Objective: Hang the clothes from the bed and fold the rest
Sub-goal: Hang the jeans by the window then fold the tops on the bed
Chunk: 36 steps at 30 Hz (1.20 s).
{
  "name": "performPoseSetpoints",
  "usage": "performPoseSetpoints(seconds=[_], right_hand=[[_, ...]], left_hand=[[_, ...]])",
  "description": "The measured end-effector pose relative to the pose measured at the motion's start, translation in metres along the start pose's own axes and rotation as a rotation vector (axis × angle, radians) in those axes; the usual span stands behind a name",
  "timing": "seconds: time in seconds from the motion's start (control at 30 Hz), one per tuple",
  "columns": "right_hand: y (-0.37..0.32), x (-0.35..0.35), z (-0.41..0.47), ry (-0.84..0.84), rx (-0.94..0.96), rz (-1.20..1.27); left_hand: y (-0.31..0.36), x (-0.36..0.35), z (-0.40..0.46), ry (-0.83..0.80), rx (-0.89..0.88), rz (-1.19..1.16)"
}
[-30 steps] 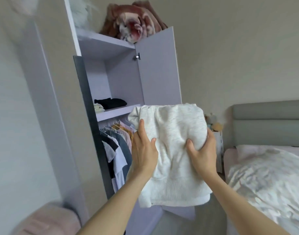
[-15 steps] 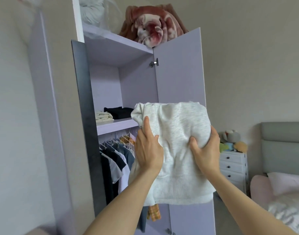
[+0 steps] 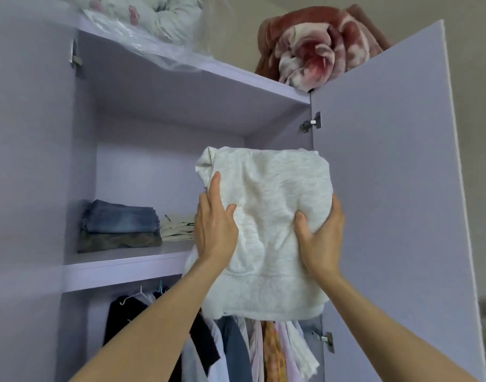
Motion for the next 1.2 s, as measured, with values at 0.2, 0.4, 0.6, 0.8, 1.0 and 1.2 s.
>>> performPoseSetpoints(seconds=[0.2,0.4,0.6,0.8,1.0,1.2], right_hand=[[0.049,-0.120,0.066,-0.071,0.072,0.114],[0.095,-0.254,0.138,-0.139,0.113,0.146],[0.148,-0.382,0.187,-0.247,0.068,0.139],[0.219,-0.513,0.216,-0.562,-0.148,0.108],[0.306,-0.586,0.157,-1.173,-0.066,-0.548],[0.306,-0.574,0.156,-1.310,0.057,-0.634]], left_hand=[[-0.087,-0.037,0.083,0.118,-0.072,0.074],[-0.189,-0.080,0.180,0.129,-0.086,0.098],[-0.292,-0.123,0.253,0.105,0.032,0.215],[-0.399,-0.158,0.299,-0.009,0.297,0.454],[-0.500,-0.193,0.250,-0.720,0.578,1.177],[-0.481,-0.198,0.255,-0.718,0.489,1.141]])
Point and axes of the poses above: each hand's wrist, its own z-axis towards the middle knuckle, its own x-axis out of the back of the hand, y = z × x, the point moved 7 cm from there along z, towards the middle knuckle, and after that the axes turned 1 degree about -x, right-handed, at the moved point
